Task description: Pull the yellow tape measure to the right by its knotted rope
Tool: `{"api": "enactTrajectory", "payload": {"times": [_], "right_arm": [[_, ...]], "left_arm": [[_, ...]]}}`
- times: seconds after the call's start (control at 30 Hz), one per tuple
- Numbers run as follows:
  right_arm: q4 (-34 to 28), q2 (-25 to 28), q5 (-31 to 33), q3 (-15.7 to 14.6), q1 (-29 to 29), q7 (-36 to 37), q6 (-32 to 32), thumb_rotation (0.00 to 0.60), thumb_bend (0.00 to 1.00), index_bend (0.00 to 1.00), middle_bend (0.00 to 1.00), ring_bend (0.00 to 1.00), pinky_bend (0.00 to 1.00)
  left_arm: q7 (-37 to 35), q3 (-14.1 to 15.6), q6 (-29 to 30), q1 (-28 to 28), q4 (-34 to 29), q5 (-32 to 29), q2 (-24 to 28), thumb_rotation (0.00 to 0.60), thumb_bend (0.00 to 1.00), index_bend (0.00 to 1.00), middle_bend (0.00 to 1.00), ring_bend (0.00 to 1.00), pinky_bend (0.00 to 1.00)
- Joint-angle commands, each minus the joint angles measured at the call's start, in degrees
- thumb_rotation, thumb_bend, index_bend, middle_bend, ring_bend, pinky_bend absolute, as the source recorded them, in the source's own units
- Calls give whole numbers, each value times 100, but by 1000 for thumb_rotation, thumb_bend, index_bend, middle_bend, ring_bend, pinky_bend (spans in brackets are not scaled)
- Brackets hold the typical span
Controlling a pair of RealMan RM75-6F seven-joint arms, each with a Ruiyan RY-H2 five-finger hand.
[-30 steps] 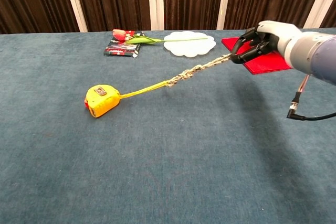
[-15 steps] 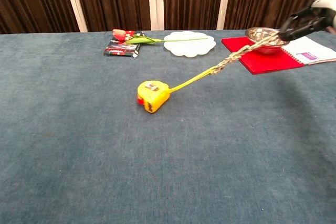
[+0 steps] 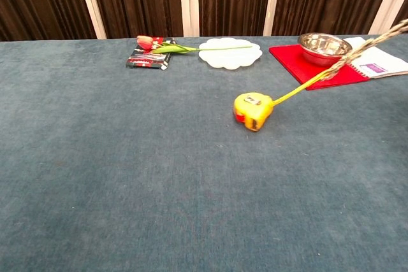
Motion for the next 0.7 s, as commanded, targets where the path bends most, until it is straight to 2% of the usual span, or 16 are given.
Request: {"api": "enactTrajectory", "payload": {"times": [0.03, 0.33, 0.7], "right_arm": [[122, 172, -2, 9, -115, 141, -112, 600, 448, 629, 130, 0, 0], [686, 541, 155, 87, -250, 435, -331, 600, 448, 629, 130, 0, 0], [1213, 648, 445, 137, -244, 564, -463, 600, 448, 629, 130, 0, 0]], "left_arm": [[9, 0, 8, 3, 0, 5, -5, 600, 0, 0, 0, 0, 0], [78, -10, 63, 17, 11, 36, -29, 600, 0, 0, 0, 0, 0], [102, -18, 64, 18, 20, 27, -42, 600, 0, 0, 0, 0, 0]]}}
